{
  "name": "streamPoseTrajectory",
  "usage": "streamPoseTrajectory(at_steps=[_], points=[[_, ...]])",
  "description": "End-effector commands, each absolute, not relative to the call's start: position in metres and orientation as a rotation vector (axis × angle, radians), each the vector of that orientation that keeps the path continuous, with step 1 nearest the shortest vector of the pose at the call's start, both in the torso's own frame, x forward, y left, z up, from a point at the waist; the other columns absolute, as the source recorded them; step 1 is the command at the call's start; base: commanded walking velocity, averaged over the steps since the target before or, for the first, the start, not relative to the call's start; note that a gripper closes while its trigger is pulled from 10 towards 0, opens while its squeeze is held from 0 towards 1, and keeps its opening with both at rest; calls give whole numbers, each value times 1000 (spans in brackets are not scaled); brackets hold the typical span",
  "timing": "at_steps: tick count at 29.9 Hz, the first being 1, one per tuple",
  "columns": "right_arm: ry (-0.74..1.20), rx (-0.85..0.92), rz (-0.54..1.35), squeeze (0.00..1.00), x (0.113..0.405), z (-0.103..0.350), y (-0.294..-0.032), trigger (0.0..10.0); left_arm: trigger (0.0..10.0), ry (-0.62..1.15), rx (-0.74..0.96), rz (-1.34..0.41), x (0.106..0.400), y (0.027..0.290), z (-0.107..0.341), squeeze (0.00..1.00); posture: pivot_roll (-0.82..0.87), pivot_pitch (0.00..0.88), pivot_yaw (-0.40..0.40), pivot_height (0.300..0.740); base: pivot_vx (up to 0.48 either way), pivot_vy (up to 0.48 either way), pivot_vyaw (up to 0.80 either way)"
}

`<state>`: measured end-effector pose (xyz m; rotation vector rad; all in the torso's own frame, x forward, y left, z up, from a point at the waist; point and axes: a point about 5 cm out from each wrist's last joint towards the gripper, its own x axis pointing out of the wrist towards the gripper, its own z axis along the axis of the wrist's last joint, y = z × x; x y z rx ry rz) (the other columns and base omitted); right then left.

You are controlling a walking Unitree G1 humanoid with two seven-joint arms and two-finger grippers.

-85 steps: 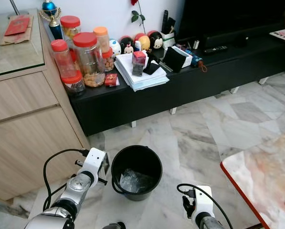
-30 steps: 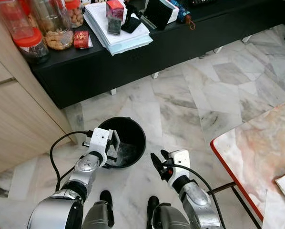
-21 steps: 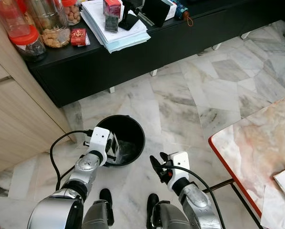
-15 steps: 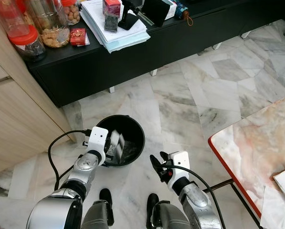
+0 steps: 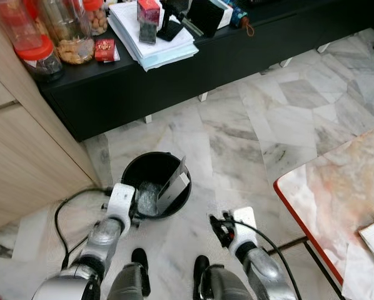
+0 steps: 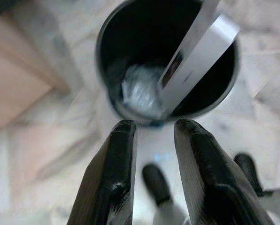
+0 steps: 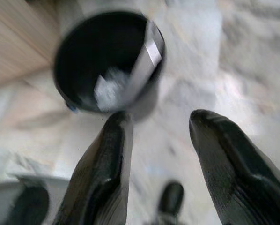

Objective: Picking trash to rubbish bin

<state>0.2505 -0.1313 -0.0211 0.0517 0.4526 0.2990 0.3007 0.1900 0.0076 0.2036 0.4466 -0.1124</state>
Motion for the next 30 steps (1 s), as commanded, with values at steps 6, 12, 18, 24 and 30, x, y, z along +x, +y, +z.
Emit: streamPoseTrajectory(at_steps=[6, 12, 18, 24, 30], points=[[616, -7, 183, 0, 232, -47, -154, 10000, 10000, 571, 241, -67, 269, 208, -20, 0, 112, 203, -62, 740, 0, 0, 0], [654, 5, 77, 0, 229, -52, -171, 10000, 10000, 586, 242, -57, 266, 211, -22, 0, 124, 152, -55, 740, 0, 0, 0], [679, 24, 10, 0, 227, -55, -178, 10000, 10000, 597, 243, -47, 265, 210, -24, 0, 125, 121, -53, 740, 0, 0, 0], [704, 44, -2, 0, 223, -59, -177, 10000, 10000, 623, 233, -24, 260, 213, -27, 0, 134, 108, -53, 740, 0, 0, 0], [709, 59, -13, 0, 222, -59, -175, 10000, 10000, 628, 214, -22, 259, 213, -28, 0, 138, 104, -43, 740, 0, 0, 0]])
